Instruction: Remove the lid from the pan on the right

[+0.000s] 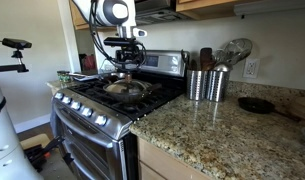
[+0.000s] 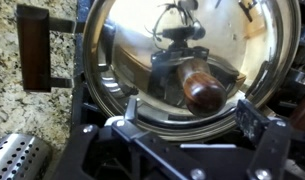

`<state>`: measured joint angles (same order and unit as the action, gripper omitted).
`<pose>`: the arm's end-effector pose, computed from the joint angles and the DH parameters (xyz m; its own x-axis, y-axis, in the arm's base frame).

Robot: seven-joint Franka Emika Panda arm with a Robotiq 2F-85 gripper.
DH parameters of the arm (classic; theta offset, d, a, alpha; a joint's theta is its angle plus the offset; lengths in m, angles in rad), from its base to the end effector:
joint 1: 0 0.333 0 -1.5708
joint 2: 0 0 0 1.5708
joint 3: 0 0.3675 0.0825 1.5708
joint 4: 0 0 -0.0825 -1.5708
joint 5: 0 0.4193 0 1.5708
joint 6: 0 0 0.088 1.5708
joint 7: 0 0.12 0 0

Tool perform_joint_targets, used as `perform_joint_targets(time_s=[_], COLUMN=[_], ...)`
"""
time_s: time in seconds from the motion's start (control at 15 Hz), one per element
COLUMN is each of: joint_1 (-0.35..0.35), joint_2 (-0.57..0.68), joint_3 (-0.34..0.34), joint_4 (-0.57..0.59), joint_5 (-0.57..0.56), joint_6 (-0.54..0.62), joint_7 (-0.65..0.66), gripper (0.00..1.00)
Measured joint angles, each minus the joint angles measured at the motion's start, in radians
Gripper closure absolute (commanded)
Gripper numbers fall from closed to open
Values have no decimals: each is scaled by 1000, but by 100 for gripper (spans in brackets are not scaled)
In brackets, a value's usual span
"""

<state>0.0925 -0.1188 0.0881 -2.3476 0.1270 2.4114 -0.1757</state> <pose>0.5200 0.0973 0.4143 0.9477 0.2563 0.1903 0.2713 -0.9608 -0.0575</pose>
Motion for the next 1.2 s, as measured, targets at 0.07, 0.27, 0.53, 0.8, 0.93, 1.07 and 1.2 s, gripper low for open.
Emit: perform_joint_targets(time_s=[0.07,0.27,0.53,0.8,0.93,1.07,1.2], joint_1=[2,6,9,9,9,9,9], joint_2=[13,61,112,125,125,124,123], joint_3=[6,22,35,38,38,39,39], joint_4=[9,34,59,78,91,107,121], joint_5=[3,5,5,4,4,2,1], joint_6=[7,8,5,-14,-56,-115,-170], joint_7=[8,36,63,90,107,120,124], gripper=[0,0,13,25,8,0,0])
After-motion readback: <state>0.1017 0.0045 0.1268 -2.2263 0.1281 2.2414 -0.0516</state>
